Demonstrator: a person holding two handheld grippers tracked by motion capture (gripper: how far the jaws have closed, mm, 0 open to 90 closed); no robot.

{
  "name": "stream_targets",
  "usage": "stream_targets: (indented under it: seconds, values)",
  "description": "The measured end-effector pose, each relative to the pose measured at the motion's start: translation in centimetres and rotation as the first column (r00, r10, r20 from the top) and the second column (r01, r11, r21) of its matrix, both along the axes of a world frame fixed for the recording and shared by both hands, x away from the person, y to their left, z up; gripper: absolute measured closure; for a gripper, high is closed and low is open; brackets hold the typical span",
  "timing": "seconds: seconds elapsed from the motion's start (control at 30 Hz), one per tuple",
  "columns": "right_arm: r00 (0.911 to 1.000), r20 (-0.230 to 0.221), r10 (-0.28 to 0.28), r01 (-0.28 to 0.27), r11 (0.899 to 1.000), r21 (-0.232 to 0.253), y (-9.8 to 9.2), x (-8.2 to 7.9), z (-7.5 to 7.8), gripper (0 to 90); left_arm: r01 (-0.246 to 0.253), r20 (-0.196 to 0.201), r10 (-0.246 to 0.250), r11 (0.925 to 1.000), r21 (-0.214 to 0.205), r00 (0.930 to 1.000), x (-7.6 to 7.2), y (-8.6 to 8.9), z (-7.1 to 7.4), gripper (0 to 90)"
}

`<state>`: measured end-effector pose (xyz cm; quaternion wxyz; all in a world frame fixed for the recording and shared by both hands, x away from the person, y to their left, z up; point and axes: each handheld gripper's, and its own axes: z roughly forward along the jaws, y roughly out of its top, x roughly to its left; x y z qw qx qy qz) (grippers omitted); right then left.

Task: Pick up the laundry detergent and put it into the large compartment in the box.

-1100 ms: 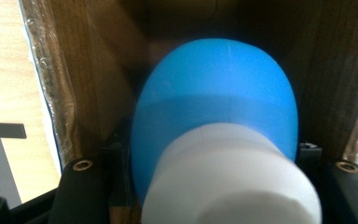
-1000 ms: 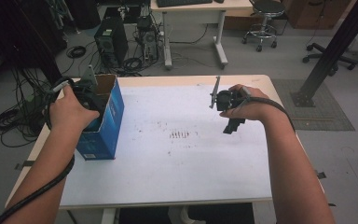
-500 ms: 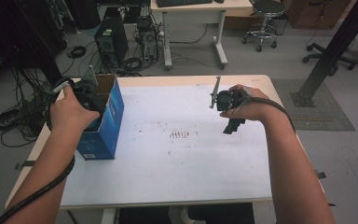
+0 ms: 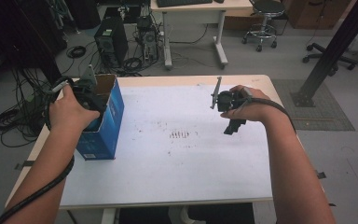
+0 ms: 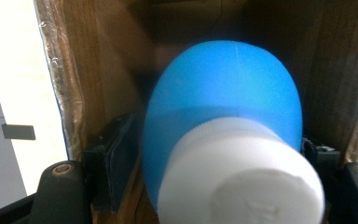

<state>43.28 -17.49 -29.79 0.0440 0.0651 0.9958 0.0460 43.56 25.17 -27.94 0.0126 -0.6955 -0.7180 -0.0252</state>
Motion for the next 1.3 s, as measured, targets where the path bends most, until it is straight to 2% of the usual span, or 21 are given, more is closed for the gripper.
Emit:
stream_targets:
  seconds: [0.3,0.43,0.8,0.93,1.13,1.3]
  values:
    - [1.0,0.001,0.0,0.0,1.0,0.002,0.0,-0.1,0.0,8.9,-0.001,0.009,0.001,1.0,0.007,1.0,-0.1,-0.1,0.7,28.1]
    - [1.0,0.001,0.002,-0.002,1.0,0.002,0.0,-0.1,0.0,8.9,-0.006,0.017,0.005,0.9999,0.014,0.9998,-0.2,-0.1,1.3,24.0]
    - [1.0,0.002,0.004,-0.004,1.0,0.006,0.0,-0.1,0.1,8.9,-0.009,0.054,0.009,0.9999,0.004,0.9985,-0.7,-0.1,3.0,21.3]
    - [1.0,0.005,0.006,-0.006,1.0,0.008,0.0,-0.2,0.1,8.9,-0.007,0.056,0.007,1.0,-0.001,0.9984,-0.8,-0.1,3.4,20.9]
    - [1.0,0.008,0.004,-0.004,1.0,0.01,0.0,-0.2,0.2,9.0,0.027,0.068,-0.026,0.9996,-0.009,0.9973,-1.1,-0.5,4.2,17.6]
    - [1.0,0.007,0.005,-0.005,1.0,0.013,0.0,-0.3,0.3,8.9,0.074,0.085,-0.073,0.9972,-0.004,0.9937,-1.3,-1.1,4.9,10.4]
